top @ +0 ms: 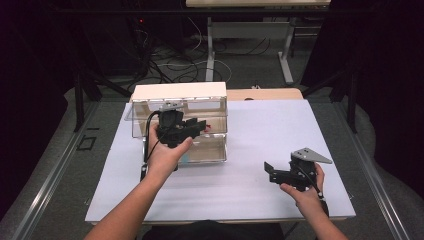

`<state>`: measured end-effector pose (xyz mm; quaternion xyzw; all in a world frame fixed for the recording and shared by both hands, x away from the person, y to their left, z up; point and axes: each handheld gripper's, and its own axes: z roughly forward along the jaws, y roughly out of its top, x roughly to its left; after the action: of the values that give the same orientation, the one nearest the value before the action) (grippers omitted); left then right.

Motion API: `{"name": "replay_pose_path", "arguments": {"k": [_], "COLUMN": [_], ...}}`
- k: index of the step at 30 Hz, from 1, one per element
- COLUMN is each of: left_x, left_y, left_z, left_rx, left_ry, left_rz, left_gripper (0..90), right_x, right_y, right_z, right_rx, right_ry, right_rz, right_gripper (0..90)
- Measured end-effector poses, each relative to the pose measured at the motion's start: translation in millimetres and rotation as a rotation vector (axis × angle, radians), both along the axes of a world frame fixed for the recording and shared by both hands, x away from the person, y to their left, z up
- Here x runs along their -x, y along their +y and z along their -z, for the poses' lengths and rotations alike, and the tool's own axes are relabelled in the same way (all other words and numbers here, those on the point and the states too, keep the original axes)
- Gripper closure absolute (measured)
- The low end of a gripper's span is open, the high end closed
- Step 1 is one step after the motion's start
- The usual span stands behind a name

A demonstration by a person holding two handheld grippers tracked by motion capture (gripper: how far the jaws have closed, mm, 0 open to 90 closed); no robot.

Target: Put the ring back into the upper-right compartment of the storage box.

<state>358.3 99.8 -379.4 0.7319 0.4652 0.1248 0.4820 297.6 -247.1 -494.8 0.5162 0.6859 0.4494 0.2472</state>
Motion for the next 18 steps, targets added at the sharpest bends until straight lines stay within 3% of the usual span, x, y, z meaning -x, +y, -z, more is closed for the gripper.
{"name": "replay_pose_path", "arguments": {"k": [7, 18], "left_x": [7.1, 21.7], "left_y": [1.8, 7.1], "left_z": [-1.4, -3.0], "left_rx": [0.001, 0.010], "left_ry": [-0.059, -0.108], "left_rz": [0.028, 0.073], "left_gripper": [57.7, 47.8], "right_x": [-0.8, -0.8], "right_y": [-0.7, -1.0], "right_z": [1.0, 1.4], "right_rx": [-0.007, -0.010], "right_ry": [0.003, 0.005], "right_rz": [-0.002, 0.002], "right_gripper": [0.0, 0.0]}}
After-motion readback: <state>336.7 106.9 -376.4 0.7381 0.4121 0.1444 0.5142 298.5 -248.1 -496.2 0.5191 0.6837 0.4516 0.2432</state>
